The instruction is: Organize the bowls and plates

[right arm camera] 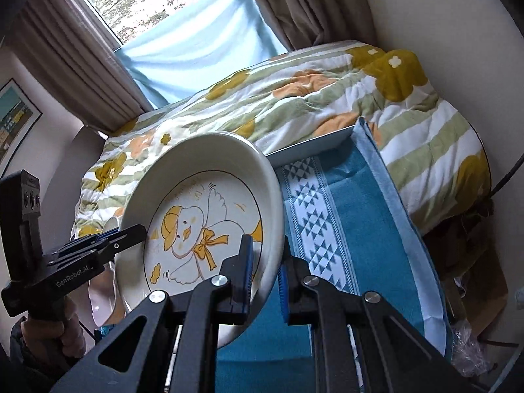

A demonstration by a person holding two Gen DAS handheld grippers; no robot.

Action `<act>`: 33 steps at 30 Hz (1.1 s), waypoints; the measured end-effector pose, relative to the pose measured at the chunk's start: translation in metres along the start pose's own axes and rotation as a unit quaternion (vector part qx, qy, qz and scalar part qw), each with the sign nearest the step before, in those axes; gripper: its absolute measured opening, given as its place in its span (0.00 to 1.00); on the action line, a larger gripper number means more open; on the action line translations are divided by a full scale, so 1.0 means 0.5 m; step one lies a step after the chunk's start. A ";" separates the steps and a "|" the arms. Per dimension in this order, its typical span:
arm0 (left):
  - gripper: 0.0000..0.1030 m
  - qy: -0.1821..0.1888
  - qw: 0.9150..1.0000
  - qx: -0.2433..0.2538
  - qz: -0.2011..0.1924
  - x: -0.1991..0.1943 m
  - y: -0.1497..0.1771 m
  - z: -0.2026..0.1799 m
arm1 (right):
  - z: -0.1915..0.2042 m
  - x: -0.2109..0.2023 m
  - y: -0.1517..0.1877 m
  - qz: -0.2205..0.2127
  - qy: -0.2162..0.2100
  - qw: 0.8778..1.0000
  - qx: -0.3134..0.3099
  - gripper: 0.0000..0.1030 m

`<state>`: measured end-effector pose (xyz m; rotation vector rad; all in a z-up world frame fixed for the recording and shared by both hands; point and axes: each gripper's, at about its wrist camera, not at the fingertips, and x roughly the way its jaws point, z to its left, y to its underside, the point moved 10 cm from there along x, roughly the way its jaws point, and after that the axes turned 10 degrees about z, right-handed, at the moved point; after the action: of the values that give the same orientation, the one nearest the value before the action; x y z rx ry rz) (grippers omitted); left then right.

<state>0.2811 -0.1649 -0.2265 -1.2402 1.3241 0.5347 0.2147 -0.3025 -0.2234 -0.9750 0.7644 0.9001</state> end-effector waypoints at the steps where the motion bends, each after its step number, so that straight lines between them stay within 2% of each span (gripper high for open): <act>1: 0.12 -0.003 1.000 -0.004 0.000 -0.012 0.021 0.013 | 0.016 0.002 0.015 0.003 -0.005 1.000 -0.004 0.13; 8: 0.12 -0.027 0.998 -0.049 0.003 -0.063 0.168 0.107 | 0.109 0.046 0.115 0.038 -0.041 0.998 -0.027 0.13; 13: 0.12 -0.031 0.995 -0.090 0.003 -0.059 0.250 0.160 | 0.155 0.092 0.175 0.066 -0.052 0.995 -0.059 0.13; 17: 0.12 -0.045 0.992 -0.117 0.020 -0.031 0.312 0.193 | 0.165 0.140 0.209 0.088 -0.062 0.992 -0.070 0.13; 22: 0.12 -0.049 0.988 -0.143 0.040 0.018 0.364 0.222 | 0.180 0.193 0.238 0.112 -0.060 0.988 -0.089 0.13; 28: 0.12 -0.039 0.983 -0.176 0.046 0.064 0.386 0.246 | 0.196 0.223 0.239 0.116 -0.041 0.986 -0.117 0.13; 33: 0.13 -0.038 0.981 -0.182 0.048 0.080 0.392 0.257 | 0.195 0.236 0.241 0.118 -0.037 0.984 -0.126 0.13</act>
<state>0.1740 -0.0004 -0.3605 -1.4398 1.2604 0.9160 0.1715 -0.1462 -0.3312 -1.0787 0.7235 1.2557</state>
